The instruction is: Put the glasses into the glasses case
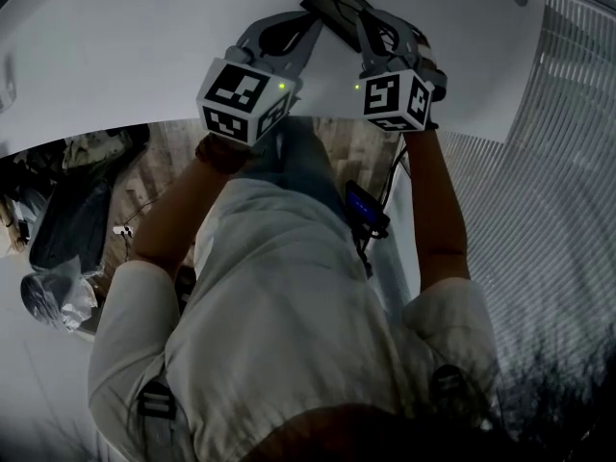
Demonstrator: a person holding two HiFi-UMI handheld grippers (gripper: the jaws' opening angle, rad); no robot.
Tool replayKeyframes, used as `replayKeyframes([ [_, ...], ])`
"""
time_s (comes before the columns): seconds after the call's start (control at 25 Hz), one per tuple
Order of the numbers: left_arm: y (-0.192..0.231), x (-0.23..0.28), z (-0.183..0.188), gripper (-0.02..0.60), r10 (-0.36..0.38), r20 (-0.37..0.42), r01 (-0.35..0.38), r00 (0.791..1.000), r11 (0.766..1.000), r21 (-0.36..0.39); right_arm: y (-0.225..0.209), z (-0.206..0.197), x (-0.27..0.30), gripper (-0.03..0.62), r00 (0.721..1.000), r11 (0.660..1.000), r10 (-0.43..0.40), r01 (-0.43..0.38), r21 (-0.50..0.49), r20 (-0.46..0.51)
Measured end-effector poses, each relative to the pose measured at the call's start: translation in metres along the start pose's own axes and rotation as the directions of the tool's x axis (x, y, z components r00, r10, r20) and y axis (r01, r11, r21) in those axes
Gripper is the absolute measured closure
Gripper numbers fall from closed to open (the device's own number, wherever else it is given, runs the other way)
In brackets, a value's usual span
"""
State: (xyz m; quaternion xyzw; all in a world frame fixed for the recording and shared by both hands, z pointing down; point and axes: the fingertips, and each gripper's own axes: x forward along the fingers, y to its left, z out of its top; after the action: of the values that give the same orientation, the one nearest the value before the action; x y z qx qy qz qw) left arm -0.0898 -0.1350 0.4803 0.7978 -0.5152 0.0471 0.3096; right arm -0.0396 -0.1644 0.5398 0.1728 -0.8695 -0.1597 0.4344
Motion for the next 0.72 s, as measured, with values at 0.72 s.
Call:
replayKeyframes([
  [0.72,0.035,0.037,-0.025,0.581,0.004,-0.068,-0.007,0.998,0.999,-0.049,0.000,-0.030,0.051,0.576,0.989,0.992,-0.085,0.073,-0.102,-0.118],
])
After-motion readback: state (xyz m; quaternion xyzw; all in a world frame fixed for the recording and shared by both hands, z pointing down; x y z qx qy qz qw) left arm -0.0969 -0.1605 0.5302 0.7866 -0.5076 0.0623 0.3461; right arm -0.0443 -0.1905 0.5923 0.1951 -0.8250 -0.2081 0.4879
